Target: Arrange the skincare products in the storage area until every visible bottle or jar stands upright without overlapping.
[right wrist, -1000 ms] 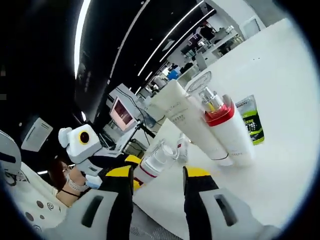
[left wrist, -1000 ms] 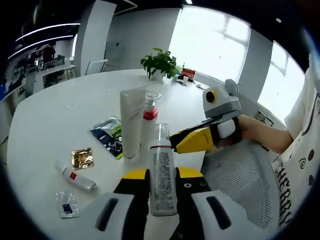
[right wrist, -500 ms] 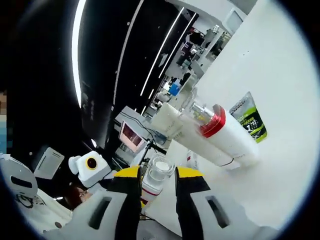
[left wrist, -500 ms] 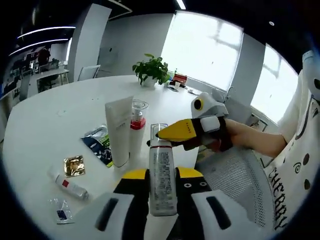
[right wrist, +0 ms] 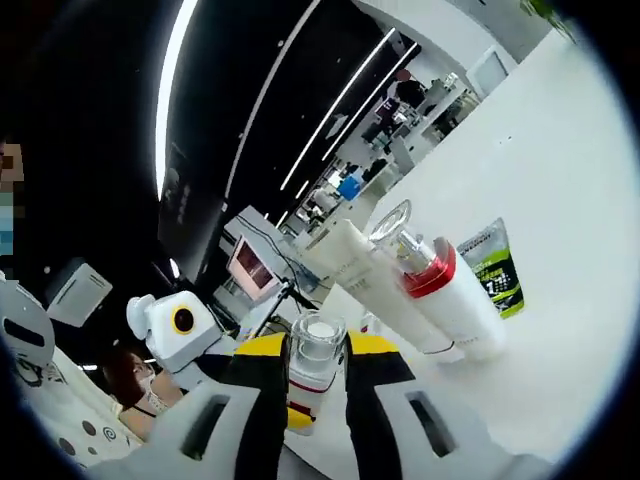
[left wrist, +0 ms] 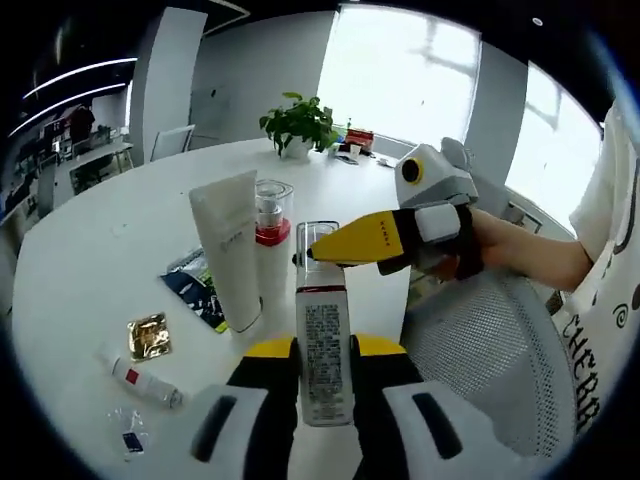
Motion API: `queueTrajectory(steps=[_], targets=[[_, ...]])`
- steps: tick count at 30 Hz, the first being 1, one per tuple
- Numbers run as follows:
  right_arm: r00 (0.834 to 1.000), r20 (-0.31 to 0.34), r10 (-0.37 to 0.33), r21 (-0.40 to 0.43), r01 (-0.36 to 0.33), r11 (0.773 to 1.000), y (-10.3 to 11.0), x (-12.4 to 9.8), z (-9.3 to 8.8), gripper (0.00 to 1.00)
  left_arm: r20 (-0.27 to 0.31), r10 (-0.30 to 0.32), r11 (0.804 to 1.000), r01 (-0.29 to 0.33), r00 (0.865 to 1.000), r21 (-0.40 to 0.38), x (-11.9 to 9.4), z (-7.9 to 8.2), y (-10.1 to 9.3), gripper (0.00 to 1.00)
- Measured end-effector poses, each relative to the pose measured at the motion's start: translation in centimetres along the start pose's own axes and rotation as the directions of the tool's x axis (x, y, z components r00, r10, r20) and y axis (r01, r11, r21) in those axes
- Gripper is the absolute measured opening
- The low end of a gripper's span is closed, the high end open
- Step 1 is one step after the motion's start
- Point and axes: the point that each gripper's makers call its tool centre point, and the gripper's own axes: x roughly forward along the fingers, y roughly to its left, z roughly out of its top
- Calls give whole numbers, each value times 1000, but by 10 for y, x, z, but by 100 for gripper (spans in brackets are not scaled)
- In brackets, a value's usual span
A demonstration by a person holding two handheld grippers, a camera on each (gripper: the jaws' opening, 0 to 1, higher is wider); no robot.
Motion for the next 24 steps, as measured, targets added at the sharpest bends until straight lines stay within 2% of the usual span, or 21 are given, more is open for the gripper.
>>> queueTrajectory(steps=[7,11,14,20,24], targets=[[998,-42,-56,-122,51,991,-6,1,-4,20,-57,14,999,-12,998,31,19,-9,2,15],[990,-93,-108,-261,81,962,-10,3,-12,20,-106,28,997,-21,994,73,28,-18,5,15],[985,-109,-133,-329,91,940,-14,4,-13,20,-109,30,997,-21,994,76,34,-21,5,15],[978,-132,-163,-374,103,922,-18,4,-19,20,-93,20,997,-13,995,75,42,-28,7,15],[971,-156,-179,-424,97,900,-20,5,-22,20,-80,13,996,-6,997,85,46,-32,8,15]])
